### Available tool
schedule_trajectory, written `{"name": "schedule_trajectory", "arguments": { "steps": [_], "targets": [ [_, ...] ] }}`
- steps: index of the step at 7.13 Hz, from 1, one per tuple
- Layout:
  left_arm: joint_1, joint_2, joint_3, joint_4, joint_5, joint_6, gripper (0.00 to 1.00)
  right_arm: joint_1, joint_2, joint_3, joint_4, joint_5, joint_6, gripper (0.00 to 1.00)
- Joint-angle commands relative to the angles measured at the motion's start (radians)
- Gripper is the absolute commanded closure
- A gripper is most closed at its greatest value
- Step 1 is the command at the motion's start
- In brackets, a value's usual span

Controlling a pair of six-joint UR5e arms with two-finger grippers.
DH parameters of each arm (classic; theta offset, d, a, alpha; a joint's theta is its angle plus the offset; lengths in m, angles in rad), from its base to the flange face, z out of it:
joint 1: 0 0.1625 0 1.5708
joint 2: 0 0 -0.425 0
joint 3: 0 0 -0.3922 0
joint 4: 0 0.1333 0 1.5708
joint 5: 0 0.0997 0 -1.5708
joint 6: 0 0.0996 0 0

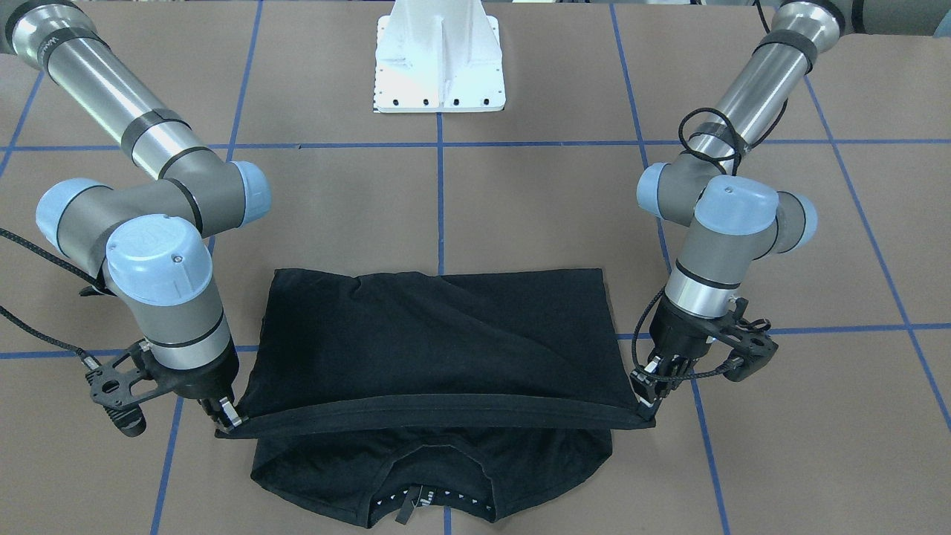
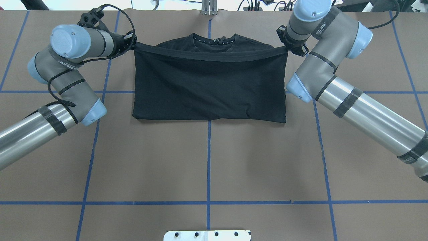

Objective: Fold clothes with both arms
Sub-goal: 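Lay the hem down near the collar and open both grippers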

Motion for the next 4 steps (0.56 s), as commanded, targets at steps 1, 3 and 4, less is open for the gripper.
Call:
{"name": "schedule_trajectory", "arguments": {
  "steps": [1,3,4],
  "targets": [
    [0.001,-0.001,0.012,-0.001,0.000,0.000,0.88,0.000,0.002,-0.040,0.046,-0.041,-0.001,1.00],
    [0.002,-0.012,0.021,-0.001,0.002,0.000,0.84,0.001,0.002,-0.059,0.055,-0.061,-0.003,1.00],
    [0.002,-0.012,0.023,-0.001,0.002,0.000,0.83,0.001,0.002,-0.065,0.057,-0.069,-0.003,1.00]
  ]
}}
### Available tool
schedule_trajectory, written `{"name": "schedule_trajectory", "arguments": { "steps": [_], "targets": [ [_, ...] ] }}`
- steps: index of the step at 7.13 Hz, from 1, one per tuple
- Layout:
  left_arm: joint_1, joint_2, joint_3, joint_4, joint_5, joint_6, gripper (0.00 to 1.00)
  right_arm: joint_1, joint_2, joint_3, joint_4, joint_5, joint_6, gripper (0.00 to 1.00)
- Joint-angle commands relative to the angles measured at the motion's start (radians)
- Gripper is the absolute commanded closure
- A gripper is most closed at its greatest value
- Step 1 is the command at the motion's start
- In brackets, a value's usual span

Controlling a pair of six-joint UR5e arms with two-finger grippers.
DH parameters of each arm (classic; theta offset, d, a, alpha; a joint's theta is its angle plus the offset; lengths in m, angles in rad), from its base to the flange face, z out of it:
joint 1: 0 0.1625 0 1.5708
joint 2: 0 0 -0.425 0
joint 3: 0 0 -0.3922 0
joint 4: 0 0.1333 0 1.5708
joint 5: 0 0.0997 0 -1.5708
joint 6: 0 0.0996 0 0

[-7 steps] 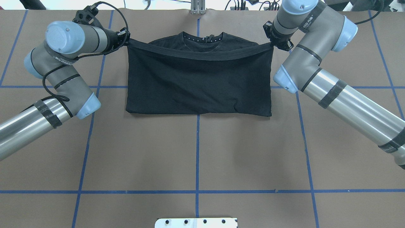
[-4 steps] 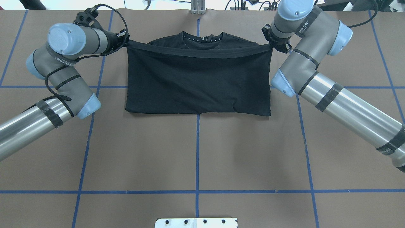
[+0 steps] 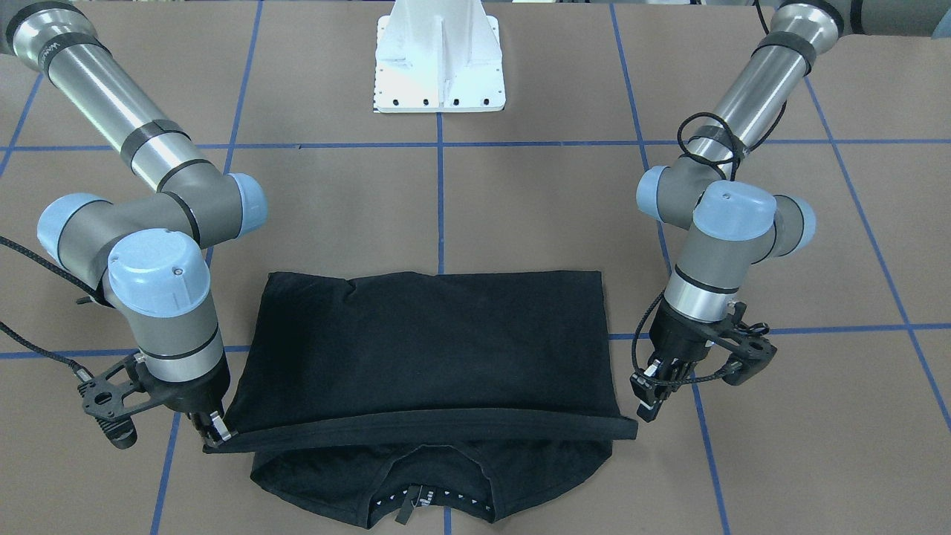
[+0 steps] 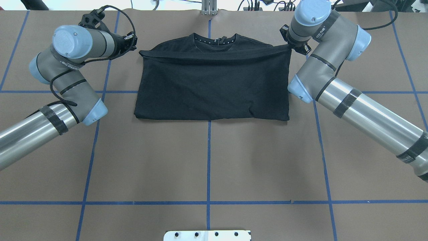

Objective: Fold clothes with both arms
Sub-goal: 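Lay the hem down near the collar and open both grippers, then move the right gripper down to the folded shirt's side edge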

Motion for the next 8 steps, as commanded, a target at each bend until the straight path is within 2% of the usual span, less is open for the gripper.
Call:
{"name": "schedule_trajectory", "arguments": {
  "steps": [1,2,3,4,5,6,7,8],
  "targets": [
    [0.000,-0.009,0.013,-0.001,0.000,0.000,0.83,0.000,0.002,-0.009,0.002,-0.014,-0.001,1.00],
    [0.000,-0.011,0.018,-0.001,0.000,0.000,0.83,-0.001,0.009,-0.009,0.003,-0.012,-0.001,1.00],
    [0.000,-0.011,0.020,-0.001,0.000,0.000,0.83,-0.001,0.009,-0.009,0.003,-0.012,-0.002,0.47],
    [-0.001,-0.011,0.018,-0.001,-0.001,0.000,0.81,-0.001,0.015,-0.009,0.003,-0.014,-0.002,0.16],
    [-0.003,-0.011,0.015,-0.001,-0.001,-0.002,0.75,-0.001,0.022,-0.007,0.003,-0.012,-0.001,0.03],
    [-0.004,-0.011,0.009,-0.001,-0.003,0.012,0.71,-0.001,0.020,0.003,0.005,-0.012,0.006,0.03],
    [-0.004,-0.009,0.001,-0.001,-0.003,0.017,0.71,-0.029,-0.003,0.076,0.005,-0.008,0.016,0.03],
    [-0.007,-0.006,-0.013,0.000,-0.006,0.018,0.71,-0.081,-0.120,0.221,0.006,-0.012,0.068,0.03]
  ]
}}
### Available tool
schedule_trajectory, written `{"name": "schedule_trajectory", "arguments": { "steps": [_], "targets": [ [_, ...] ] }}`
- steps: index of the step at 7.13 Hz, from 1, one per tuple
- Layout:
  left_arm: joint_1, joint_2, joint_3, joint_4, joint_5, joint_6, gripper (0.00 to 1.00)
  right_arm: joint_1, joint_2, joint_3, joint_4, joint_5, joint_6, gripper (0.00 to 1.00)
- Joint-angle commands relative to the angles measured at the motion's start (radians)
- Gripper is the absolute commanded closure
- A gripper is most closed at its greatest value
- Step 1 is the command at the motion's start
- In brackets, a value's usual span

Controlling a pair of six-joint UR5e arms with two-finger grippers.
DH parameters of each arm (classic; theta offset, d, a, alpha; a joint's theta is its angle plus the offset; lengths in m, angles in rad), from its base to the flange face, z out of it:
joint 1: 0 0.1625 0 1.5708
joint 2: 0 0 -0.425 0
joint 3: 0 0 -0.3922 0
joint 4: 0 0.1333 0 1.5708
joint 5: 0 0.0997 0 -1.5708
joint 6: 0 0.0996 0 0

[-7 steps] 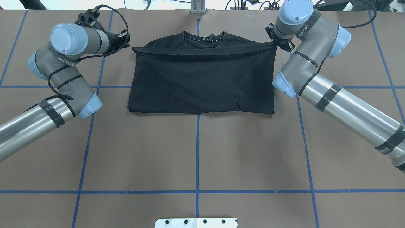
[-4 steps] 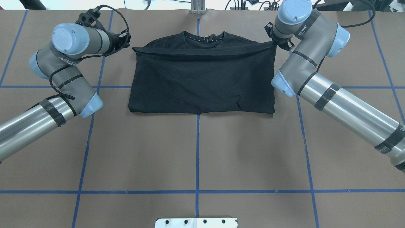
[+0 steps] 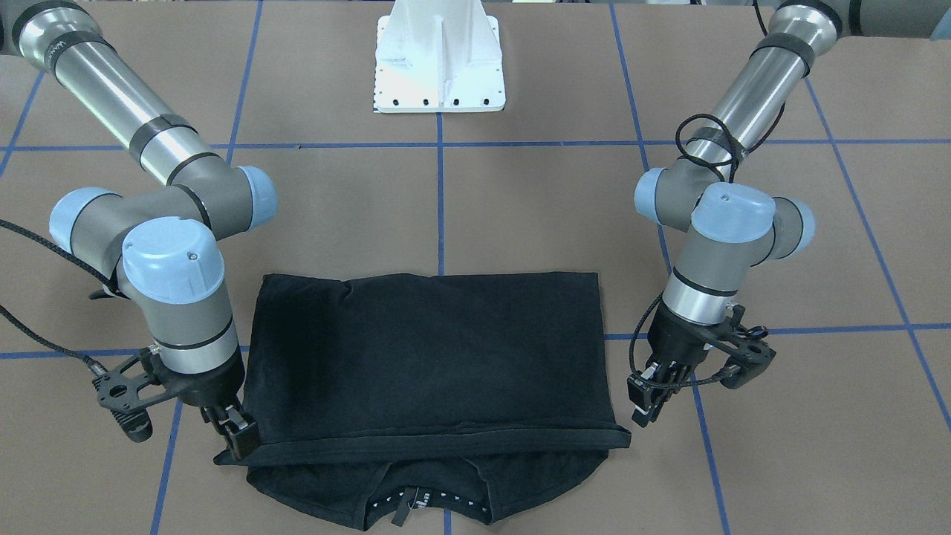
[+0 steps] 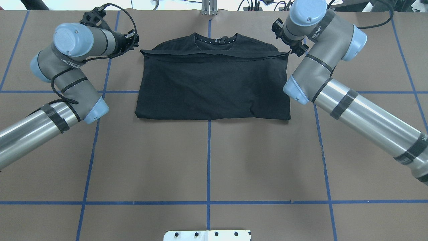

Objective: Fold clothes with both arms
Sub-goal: 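Move the right gripper down to the folded shirt's side edge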

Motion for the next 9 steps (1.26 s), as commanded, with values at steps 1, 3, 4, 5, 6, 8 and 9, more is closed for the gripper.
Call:
{"name": "schedule_trajectory", "arguments": {
  "steps": [1,3,4,5,6,8,9],
  "targets": [
    [-0.002,0.006,-0.030,0.007,-0.005,0.002,0.71,-0.090,-0.200,0.276,0.003,-0.002,0.082,0.04],
    [-0.002,0.009,-0.042,0.013,-0.007,0.002,0.71,-0.177,-0.384,0.475,0.006,0.000,0.187,0.08],
    [-0.002,0.010,-0.042,0.013,-0.007,0.002,0.71,-0.252,-0.417,0.514,0.023,-0.079,0.208,0.08],
    [-0.002,0.010,-0.042,0.013,-0.005,0.004,0.71,-0.300,-0.417,0.506,0.023,-0.150,0.216,0.08],
    [-0.002,0.012,-0.052,0.015,-0.007,0.004,0.71,-0.300,-0.429,0.503,0.023,-0.148,0.212,0.09],
    [-0.002,0.012,-0.055,0.017,-0.007,0.004,0.71,-0.299,-0.440,0.480,0.023,-0.149,0.212,0.11],
    [-0.001,0.013,-0.055,0.017,-0.007,0.004,0.71,-0.300,-0.428,0.476,0.023,-0.149,0.213,0.12]
  ]
}}
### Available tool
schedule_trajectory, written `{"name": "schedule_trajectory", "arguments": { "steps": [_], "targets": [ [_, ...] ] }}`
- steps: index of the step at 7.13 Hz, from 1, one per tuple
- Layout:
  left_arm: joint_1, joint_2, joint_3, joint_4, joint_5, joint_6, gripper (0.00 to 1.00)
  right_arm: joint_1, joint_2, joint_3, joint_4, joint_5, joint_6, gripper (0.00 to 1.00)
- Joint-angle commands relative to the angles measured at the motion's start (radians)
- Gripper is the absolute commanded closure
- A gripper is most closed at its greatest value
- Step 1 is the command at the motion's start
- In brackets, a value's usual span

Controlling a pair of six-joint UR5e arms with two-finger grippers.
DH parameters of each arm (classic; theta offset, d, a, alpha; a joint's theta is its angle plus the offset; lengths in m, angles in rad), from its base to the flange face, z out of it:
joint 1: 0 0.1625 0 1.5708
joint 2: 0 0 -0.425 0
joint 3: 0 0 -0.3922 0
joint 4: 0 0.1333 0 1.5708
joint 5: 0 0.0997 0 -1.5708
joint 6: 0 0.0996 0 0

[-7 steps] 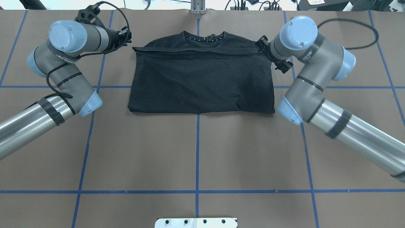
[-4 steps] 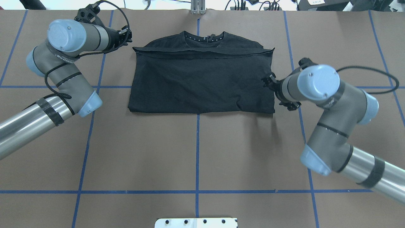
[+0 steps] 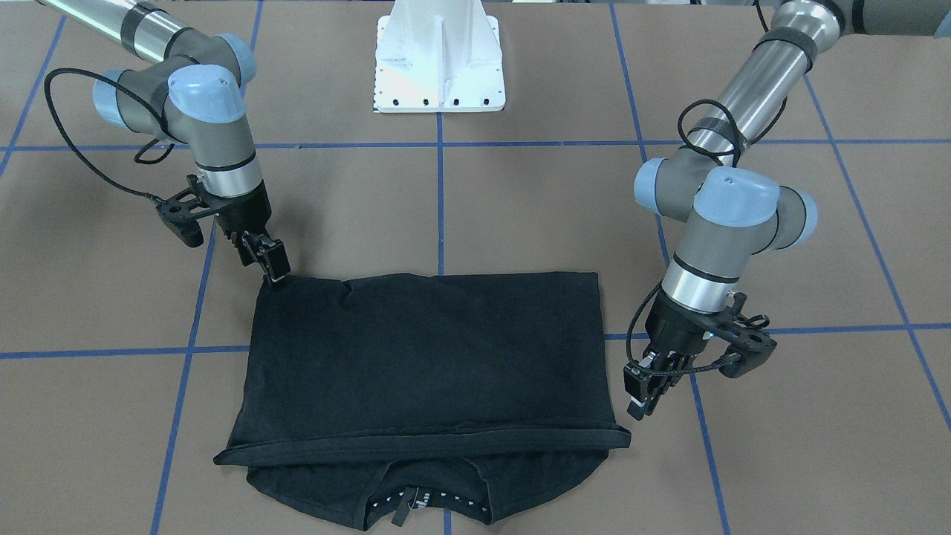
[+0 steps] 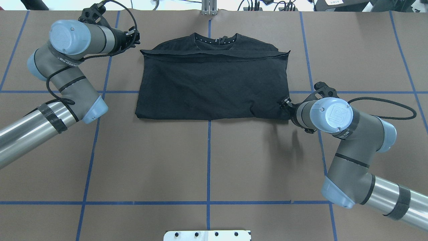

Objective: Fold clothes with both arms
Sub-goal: 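Move the right gripper down to the folded shirt's side edge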

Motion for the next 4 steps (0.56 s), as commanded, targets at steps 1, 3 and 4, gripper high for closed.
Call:
{"name": "schedule_trajectory", "arguments": {
  "steps": [1,3,4],
  "targets": [
    [0.001,0.001,-0.001,0.000,0.000,0.000,0.71,-0.003,0.015,-0.009,0.000,-0.001,0.002,0.15],
    [0.001,0.003,-0.001,-0.001,0.000,0.000,0.71,-0.002,0.016,-0.024,0.029,-0.001,0.020,0.17],
    [0.001,0.003,-0.001,-0.001,0.000,0.000,0.71,-0.002,0.016,-0.045,0.073,-0.001,0.039,0.19]
  ]
}}
